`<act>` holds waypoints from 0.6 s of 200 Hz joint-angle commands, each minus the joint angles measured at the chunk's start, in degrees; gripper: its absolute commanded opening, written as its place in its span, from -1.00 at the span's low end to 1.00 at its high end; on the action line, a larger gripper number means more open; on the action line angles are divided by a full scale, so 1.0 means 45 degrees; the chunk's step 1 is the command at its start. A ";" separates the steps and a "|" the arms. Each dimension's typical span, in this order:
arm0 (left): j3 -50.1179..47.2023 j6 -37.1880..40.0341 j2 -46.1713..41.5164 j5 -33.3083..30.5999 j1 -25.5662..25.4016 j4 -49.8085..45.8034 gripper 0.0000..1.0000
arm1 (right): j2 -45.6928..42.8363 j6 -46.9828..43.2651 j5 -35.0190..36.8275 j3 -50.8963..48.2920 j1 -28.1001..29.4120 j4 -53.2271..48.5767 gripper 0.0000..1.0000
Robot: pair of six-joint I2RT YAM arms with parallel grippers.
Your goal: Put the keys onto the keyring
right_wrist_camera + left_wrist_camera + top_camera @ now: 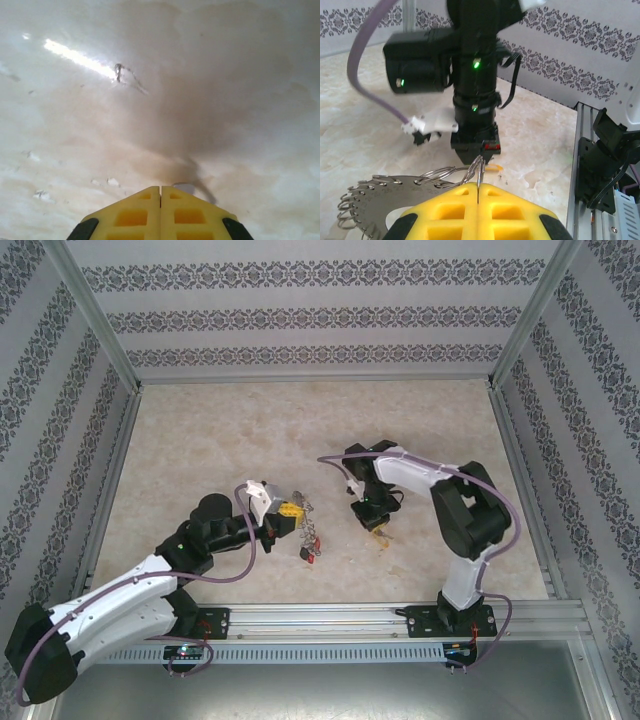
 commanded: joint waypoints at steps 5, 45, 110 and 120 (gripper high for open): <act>0.0225 0.0203 0.0288 0.0668 0.0178 0.0720 -1.00 | -0.2436 0.0171 -0.1070 -0.0806 -0.0131 0.1317 -0.97; 0.0546 -0.0128 0.0468 0.1337 0.0157 0.0877 -1.00 | -0.7481 0.0281 -0.2898 -0.2959 0.0373 0.5434 -0.98; 0.1792 -0.0472 0.0361 0.2519 0.0156 0.0367 -1.00 | -1.3987 0.2099 -0.4126 -0.8226 0.1827 1.5280 -1.00; 0.1924 -0.0634 0.0318 0.2800 0.0140 0.0451 -1.00 | -1.4334 0.2105 -0.4043 -0.8573 0.2200 1.5937 -1.00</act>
